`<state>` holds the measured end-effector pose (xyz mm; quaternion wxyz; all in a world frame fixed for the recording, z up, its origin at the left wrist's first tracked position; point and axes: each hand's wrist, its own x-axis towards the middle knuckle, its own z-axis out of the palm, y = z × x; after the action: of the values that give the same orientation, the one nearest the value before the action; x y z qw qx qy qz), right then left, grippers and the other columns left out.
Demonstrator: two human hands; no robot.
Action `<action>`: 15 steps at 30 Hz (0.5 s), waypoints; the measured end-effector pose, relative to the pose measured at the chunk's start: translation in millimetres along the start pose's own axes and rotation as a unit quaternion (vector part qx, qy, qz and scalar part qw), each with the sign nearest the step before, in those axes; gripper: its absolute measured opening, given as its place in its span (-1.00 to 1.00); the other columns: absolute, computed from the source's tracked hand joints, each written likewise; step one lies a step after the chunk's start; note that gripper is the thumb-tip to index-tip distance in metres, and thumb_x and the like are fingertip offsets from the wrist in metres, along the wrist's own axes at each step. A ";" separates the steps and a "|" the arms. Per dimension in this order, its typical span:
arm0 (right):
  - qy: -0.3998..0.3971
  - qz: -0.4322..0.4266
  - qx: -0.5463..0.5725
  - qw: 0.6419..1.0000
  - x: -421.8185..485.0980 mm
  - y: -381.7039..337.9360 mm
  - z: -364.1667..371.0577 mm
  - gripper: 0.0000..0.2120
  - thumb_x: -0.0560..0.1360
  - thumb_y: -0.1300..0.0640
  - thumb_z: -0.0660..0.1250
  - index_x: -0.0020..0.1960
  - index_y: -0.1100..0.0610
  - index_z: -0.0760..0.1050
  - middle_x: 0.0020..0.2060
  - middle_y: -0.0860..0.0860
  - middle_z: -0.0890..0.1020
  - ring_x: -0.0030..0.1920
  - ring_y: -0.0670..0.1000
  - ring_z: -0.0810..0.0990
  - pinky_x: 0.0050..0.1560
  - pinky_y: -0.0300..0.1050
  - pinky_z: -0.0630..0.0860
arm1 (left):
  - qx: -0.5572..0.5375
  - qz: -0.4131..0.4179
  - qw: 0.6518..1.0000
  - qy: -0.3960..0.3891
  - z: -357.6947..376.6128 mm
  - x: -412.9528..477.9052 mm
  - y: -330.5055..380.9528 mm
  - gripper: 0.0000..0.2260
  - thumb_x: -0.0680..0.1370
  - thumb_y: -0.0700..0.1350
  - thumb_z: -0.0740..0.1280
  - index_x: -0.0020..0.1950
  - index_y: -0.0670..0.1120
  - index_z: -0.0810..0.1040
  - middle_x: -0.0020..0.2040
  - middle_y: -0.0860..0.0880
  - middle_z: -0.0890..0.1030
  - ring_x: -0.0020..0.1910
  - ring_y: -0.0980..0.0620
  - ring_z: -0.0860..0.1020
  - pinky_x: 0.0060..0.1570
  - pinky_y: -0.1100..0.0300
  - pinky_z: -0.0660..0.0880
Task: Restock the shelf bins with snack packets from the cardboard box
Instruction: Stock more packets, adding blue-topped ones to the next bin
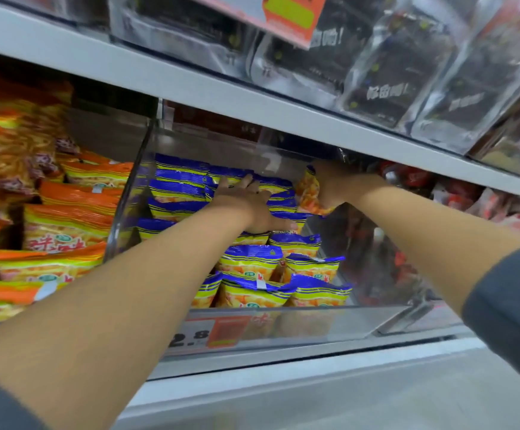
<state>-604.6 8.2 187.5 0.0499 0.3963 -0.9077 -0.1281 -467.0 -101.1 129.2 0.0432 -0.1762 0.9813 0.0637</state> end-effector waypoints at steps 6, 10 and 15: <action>-0.070 -0.037 -0.002 0.997 6.8 -3.2 16.4 -0.33 0.24 0.03 0.63 0.28 0.05 0.46 0.11 0.02 0.58 0.11 0.09 0.56 0.08 -0.10 0.51 | -0.007 -0.001 1.000 0.000 2.2 -2.1 0.1 -0.08 0.39 0.56 -0.03 0.60 0.07 -0.10 0.61 -0.01 -0.15 0.57 -0.01 -0.23 0.49 -0.20 -0.14; -0.083 -0.070 0.056 0.993 6.5 2.0 13.5 -0.22 0.14 0.02 0.68 0.30 0.08 0.48 0.16 0.03 0.61 0.14 0.07 0.57 0.17 -0.08 0.51 | -0.008 -0.001 1.000 -0.006 0.8 -2.8 1.1 -0.07 0.39 0.56 -0.03 0.60 0.06 -0.11 0.61 -0.01 -0.16 0.57 -0.01 -0.24 0.48 -0.20 -0.15; -0.034 -0.079 0.077 0.993 2.8 11.2 19.2 -0.31 0.25 0.16 0.61 0.33 0.11 0.44 0.19 0.09 0.58 0.14 0.09 0.55 0.07 -0.17 0.47 | -0.005 -0.006 1.000 -0.013 0.5 -2.0 0.7 -0.08 0.40 0.56 -0.03 0.60 0.06 -0.13 0.60 0.00 -0.18 0.56 0.00 -0.25 0.48 -0.20 -0.16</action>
<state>-618.1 17.1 172.0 -0.0215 0.4646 -0.8821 -0.0750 -465.3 -99.8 129.0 0.0552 -0.1812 0.9793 0.0709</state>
